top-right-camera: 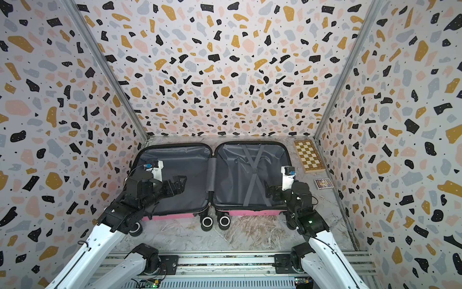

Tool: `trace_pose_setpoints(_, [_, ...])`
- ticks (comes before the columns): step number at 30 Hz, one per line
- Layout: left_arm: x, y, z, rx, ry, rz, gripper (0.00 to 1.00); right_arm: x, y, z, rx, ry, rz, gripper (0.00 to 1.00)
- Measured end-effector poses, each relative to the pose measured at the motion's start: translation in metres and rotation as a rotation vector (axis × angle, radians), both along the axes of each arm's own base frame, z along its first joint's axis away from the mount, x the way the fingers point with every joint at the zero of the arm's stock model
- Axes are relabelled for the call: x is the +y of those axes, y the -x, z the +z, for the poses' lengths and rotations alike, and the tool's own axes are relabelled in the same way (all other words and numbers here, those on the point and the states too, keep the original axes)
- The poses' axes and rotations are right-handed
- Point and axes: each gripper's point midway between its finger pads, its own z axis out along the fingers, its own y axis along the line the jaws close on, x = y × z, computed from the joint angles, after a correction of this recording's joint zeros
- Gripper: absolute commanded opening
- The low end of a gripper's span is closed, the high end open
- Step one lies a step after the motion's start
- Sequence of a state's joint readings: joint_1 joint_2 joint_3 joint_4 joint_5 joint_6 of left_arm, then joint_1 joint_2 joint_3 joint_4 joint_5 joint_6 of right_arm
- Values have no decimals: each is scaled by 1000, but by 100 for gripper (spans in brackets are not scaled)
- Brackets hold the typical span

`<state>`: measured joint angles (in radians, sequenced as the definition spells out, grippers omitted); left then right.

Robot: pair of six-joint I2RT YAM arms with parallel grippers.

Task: Open the suitcase zippers
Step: Reset both arms

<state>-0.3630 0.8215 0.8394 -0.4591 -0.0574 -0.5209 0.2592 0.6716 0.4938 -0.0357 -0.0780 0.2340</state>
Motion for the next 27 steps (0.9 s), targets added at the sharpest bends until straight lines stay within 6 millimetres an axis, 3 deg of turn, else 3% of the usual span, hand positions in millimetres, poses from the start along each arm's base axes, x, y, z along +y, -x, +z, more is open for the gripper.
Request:
trace_pose_setpoints(4, [19,-38,-23,18,-129,99,99,-24,-14,-25,-8,42,-66,100])
trace_pose_setpoints(9, [61,-63,-50,22,-256,230,99,-36,-34,-37,-44,95,-124,100])
trace_pose_setpoints(15, [110,-63,-87,-75,-326,330,99,-51,-57,-53,-78,173,-195,100])
trace_pose_setpoints(20, [115,-63,-136,-34,-401,284,99,-58,-69,-73,-78,226,-223,100])
trace_pose_setpoints(22, [114,-71,-137,-31,-419,272,99,-61,-76,-82,-76,252,-239,100])
trace_pose_setpoints(27, [120,-97,-112,-119,-441,299,99,-63,-93,-79,-156,281,-260,100])
